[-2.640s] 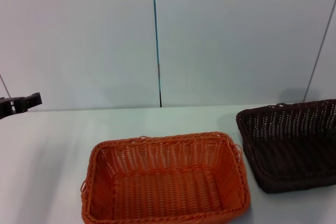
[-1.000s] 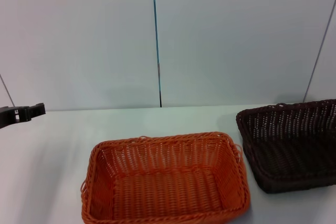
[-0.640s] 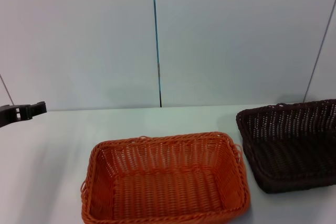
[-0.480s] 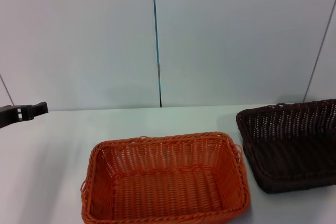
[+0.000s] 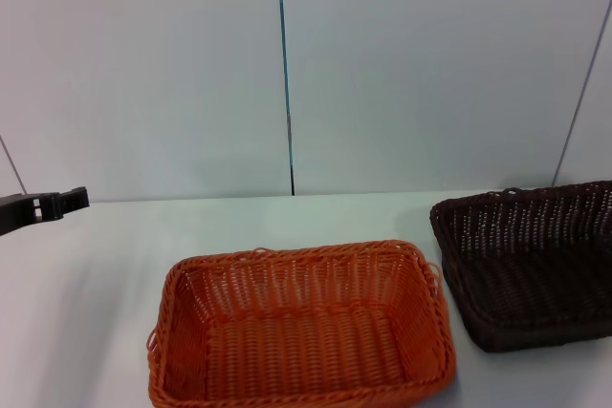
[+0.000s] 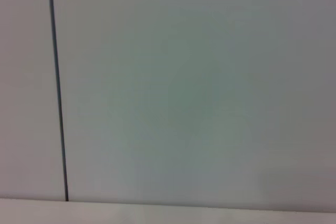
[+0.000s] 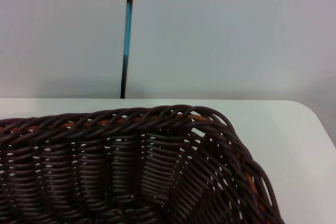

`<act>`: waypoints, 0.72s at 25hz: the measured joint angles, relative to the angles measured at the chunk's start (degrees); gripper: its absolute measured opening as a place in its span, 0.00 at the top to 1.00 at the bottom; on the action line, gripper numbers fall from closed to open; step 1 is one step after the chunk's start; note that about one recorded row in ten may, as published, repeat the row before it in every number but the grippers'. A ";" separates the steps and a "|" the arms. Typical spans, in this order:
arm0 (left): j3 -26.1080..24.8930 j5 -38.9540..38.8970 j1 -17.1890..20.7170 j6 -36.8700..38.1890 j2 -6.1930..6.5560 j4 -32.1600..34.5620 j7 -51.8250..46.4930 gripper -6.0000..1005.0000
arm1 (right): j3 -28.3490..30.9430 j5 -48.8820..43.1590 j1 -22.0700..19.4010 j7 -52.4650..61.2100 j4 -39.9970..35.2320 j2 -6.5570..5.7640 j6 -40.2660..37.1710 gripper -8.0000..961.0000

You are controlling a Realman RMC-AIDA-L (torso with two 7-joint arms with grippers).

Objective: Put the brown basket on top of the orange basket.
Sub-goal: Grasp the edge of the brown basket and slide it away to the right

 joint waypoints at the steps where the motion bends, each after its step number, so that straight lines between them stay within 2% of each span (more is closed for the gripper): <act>1: 0.01 0.00 0.02 0.01 0.00 0.00 -0.02 0.10 | 0.00 -0.01 -0.01 0.00 0.00 0.01 0.00 0.20; 12: -0.03 0.00 0.15 0.05 0.02 0.00 -0.10 0.10 | 0.00 -0.06 -0.02 0.00 0.00 0.16 -0.26 0.40; 18: -0.10 0.00 0.12 0.05 0.08 0.00 -0.10 0.10 | 0.00 -0.04 -0.02 0.00 0.00 0.22 -0.38 0.43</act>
